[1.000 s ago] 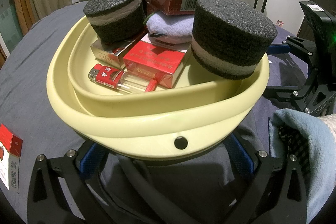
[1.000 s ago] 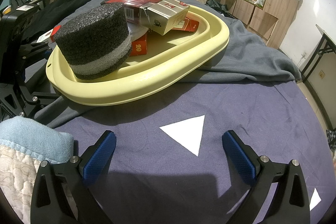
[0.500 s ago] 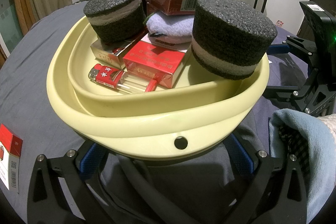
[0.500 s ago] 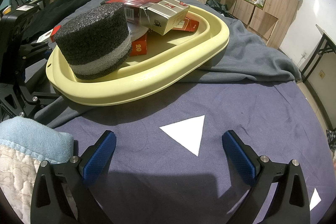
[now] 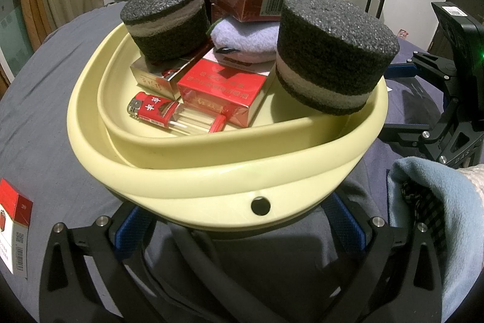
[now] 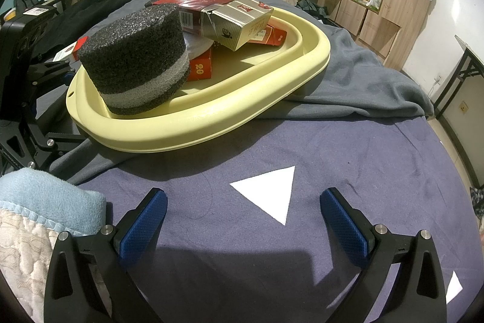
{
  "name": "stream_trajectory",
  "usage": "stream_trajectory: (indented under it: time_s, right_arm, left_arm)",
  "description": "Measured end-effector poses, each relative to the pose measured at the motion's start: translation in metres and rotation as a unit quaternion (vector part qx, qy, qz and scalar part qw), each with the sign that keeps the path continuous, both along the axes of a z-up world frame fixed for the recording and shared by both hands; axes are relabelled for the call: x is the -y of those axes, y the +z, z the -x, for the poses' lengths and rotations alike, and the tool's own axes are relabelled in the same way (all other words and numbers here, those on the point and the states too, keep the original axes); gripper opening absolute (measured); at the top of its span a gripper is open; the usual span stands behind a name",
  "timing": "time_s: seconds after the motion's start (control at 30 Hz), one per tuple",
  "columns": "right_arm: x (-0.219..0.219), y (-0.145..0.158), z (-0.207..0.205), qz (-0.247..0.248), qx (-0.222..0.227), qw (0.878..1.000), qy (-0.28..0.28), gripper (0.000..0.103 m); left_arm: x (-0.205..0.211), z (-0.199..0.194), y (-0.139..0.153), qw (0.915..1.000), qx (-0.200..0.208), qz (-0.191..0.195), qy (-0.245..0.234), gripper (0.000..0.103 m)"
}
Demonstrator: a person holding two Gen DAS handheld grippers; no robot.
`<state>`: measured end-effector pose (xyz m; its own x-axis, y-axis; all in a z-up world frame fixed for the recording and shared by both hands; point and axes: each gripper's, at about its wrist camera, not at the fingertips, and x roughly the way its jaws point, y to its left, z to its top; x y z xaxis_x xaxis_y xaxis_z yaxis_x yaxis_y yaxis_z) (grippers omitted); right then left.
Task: Organize rigid objects
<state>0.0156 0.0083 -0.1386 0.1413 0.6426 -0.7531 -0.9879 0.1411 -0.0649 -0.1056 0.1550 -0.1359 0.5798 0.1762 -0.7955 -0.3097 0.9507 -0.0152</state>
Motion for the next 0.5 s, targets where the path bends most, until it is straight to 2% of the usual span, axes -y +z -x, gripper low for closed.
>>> stream_trajectory:
  time_s: [0.5]
  right_arm:
    - [-0.0001, 0.0, 0.0, 0.0, 0.0, 1.0, 0.0, 0.103]
  left_arm:
    - [-0.0002, -0.0002, 0.0001, 1.0, 0.0, 0.0, 0.0, 0.103]
